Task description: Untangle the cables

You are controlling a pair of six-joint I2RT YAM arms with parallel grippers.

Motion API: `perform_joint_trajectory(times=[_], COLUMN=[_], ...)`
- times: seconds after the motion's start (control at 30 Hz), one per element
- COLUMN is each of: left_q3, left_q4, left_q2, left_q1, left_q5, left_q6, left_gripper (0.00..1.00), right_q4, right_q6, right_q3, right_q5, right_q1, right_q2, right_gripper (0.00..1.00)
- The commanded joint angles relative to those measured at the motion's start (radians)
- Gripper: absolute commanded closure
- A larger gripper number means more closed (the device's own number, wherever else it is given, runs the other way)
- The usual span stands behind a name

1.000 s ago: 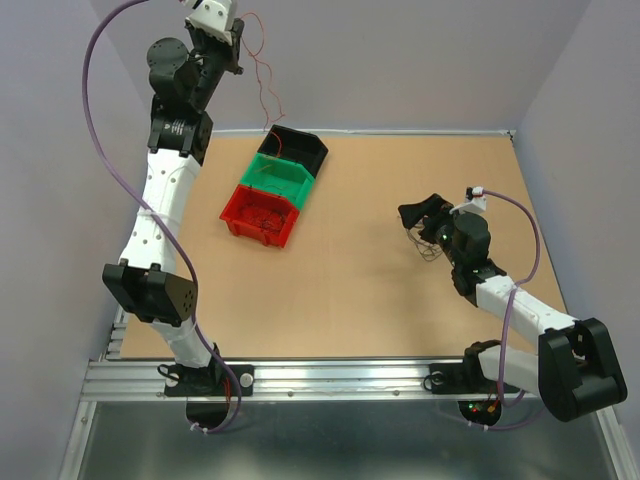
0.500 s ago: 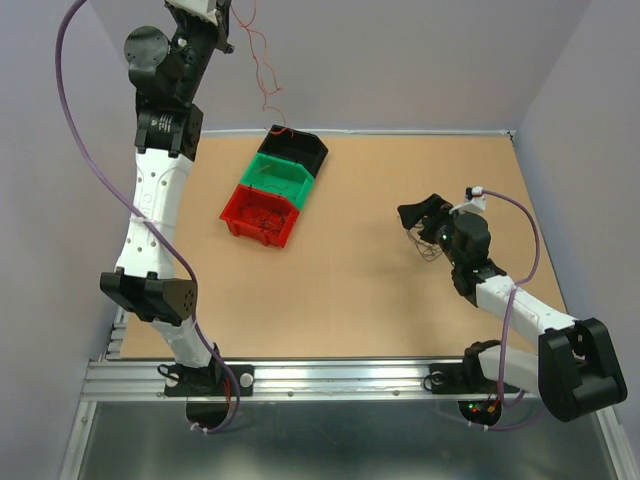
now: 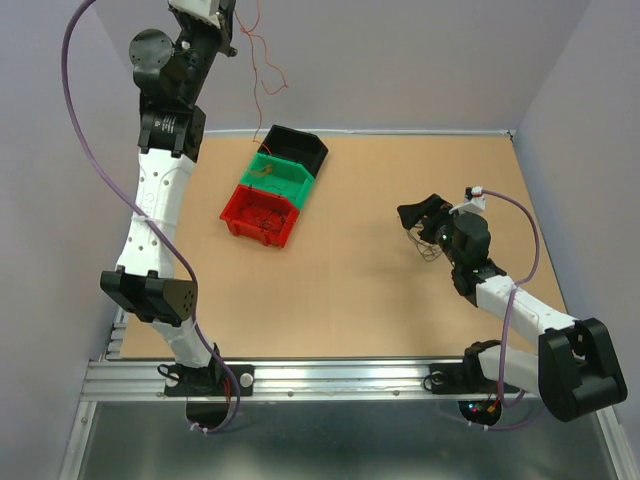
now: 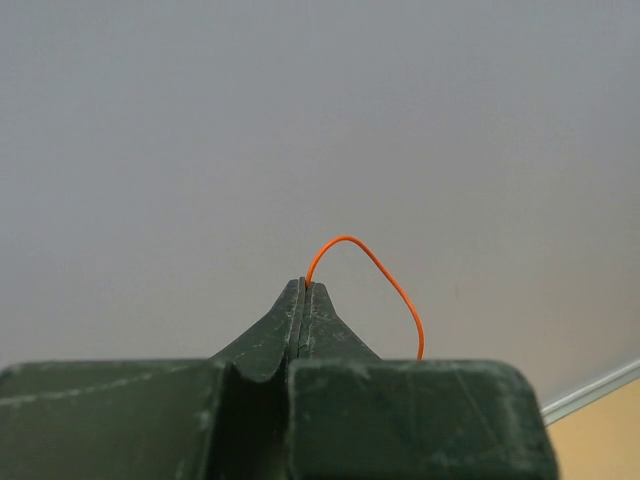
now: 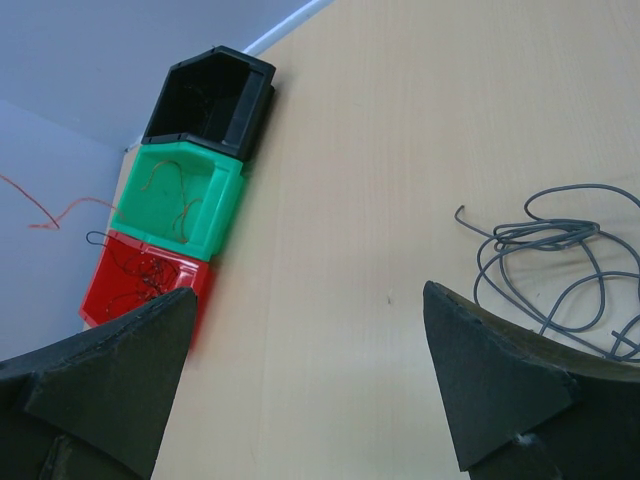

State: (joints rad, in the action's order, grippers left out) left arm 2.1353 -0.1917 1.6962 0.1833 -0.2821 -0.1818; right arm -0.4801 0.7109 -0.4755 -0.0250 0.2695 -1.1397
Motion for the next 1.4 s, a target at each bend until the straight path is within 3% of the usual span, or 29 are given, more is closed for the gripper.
perform_joint_trajectory(times=[0.0,0.37,1.0,1.37], left_q3=[-0.076,-0.298,0.008,-0.023], left_q4=[-0.066,-0.163,-0.071,-0.064], left_q2=[-0.049,-0.089,-0.026,0.006], left_q1=[0.004,0.004,0.004,0.005], left_q5=[-0.020,-0.022,-0.002,-0.017], left_q6=[0.012,-0.025,0.045,0.051], left_gripper=[1.00,1.00,1.00,1.00], right_q4=[-0.054,-0.055,-0.057,-0.057], right_q6=[-0.010,-0.008,-0.007,-0.007], right_q3=[0.012,0.014,0.012,0.011], right_q5=[0.011,0.017,0.019,0.019], right_q1=[0.002,0.002,0.002,0.002], right_q2=[0.001,0.001,-0.002,-0.006], right_gripper=[0.00,0.00,0.00,0.00])
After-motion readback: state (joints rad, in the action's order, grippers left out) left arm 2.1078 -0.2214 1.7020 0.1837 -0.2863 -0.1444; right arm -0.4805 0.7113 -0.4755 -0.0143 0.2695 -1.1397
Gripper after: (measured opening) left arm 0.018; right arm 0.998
